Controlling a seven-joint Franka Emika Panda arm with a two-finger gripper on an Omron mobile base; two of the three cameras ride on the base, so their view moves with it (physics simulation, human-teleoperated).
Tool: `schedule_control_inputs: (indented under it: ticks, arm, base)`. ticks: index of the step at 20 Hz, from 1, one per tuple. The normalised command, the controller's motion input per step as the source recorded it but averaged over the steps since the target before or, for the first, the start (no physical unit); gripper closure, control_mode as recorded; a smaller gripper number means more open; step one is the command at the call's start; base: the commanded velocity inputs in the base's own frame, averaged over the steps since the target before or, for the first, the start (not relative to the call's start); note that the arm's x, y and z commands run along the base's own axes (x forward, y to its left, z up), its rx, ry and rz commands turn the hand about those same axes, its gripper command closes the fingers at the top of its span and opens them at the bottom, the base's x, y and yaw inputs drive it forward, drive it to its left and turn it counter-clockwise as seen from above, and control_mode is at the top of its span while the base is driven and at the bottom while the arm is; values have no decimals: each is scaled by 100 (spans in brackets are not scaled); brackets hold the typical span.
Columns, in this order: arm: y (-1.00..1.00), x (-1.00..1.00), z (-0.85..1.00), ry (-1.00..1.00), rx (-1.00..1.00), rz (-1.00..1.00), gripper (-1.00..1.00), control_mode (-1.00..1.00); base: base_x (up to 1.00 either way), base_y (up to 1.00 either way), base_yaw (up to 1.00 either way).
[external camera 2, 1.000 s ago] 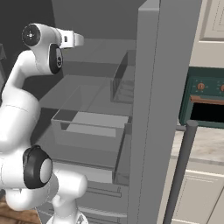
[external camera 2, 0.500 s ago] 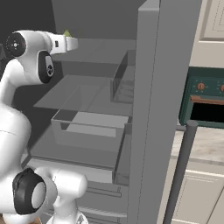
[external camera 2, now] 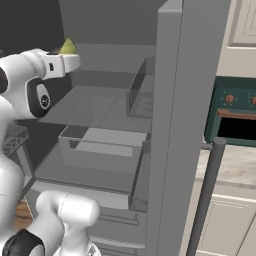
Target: There is a bowl on the dining counter. Grab a lemon wedge from the fridge and place it in the bowl. Then get the liquor bottle and glass cup from the cabinet and place them next to the bowl.
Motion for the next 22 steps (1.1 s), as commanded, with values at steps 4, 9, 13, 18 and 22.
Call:
schedule_control_inputs:
  ticks: [4,9,13,18,22]
  arm:
    - [-13,-69,4,-1,0,-9,100,-100]
    - [-12,-68,3,0,0,-9,100,-100]
    - [-2,-48,0,0,0,-6,100,-100]
    - [0,-3,0,0,0,0,100,-100]
    - [0,-21,0,-2,0,0,100,-100]
  base:
    - [0,0,0]
    - [0,0,0]
    - [0,0,0]
    - [0,0,0]
    - [0,0,0]
